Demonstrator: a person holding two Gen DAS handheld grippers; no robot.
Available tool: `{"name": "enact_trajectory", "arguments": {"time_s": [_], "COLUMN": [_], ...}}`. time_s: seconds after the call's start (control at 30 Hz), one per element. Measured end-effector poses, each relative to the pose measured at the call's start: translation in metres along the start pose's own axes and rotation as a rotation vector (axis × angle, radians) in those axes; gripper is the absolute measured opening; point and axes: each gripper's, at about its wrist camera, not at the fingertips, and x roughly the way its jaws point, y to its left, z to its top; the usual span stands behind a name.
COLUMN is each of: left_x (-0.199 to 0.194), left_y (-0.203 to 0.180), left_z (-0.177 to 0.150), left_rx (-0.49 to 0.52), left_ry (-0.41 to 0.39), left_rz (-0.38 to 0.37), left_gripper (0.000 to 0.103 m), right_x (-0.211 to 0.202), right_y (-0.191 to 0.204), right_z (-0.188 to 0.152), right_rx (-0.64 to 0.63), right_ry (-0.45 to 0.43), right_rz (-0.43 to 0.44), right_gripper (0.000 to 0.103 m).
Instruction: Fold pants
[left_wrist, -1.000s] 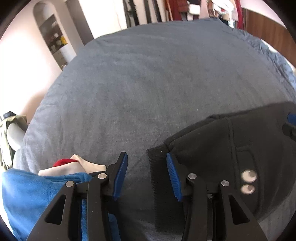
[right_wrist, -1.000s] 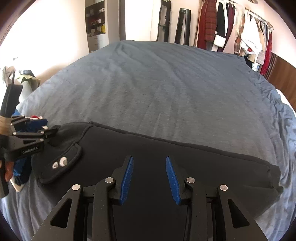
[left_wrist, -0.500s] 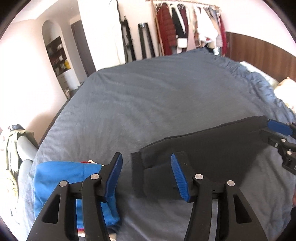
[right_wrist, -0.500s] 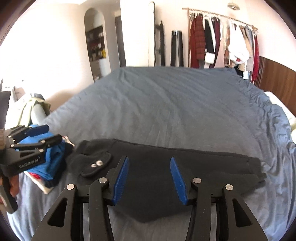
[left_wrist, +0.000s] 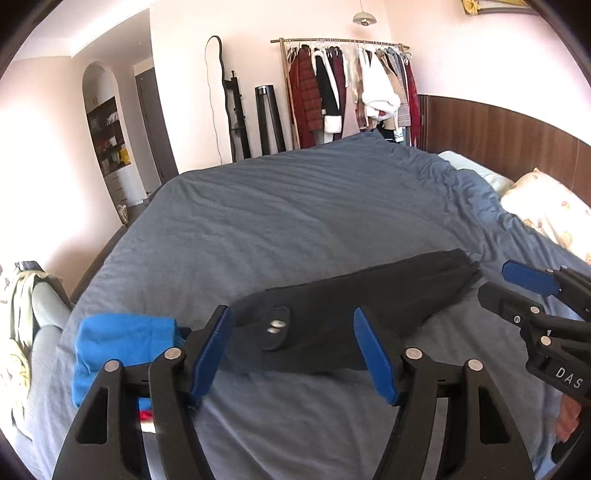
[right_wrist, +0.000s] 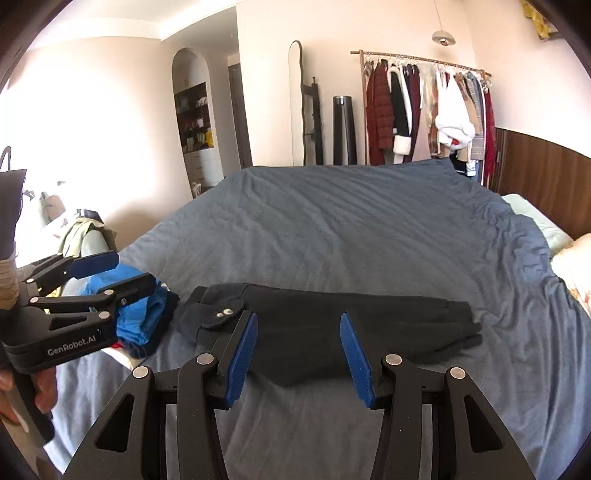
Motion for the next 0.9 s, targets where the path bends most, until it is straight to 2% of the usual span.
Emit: {"name": "enact_trajectory", "arguments": {"time_s": [0.13, 0.2, 0.43, 0.53, 0.9], "left_x": [-0.013, -0.016, -0.007, 0.000, 0.057], "left_y": [-0.021, -0.030, -0.058, -0.071, -0.115], "left_z": [-0.010, -0.014, -0.021, -0.023, -0.005], "left_rx": [-0.012, -0.008, -0.042, -0.042, 0.005], "left_ry": [-0.016, -0.020, -0.014, -0.026, -0.030], "left_rz": [-0.014, -0.010, -0.046, -0.034, -0.074], "left_gripper": [0.076, 0.078, 0.082, 0.086, 0.088], "right_x": [-0.022, -0.029, -0.047, -0.046, -0.014], "right_y": [-0.014, -0.023, -0.051, -0.066, -0.124], "right_z": [-0.012, -0.017, -0.034, -0.039, -0.055], "right_rx": [0.031, 0.049, 0.086, 0.118, 0.265], "right_ry": [-0.014, -0.015, -0.025, -0.026, -0.022], "right_rz": [-0.009, -0.023, -0.064, -0.079, -0.112], "right_gripper": [0.048, 0.055, 0.055, 0.055, 0.055]}}
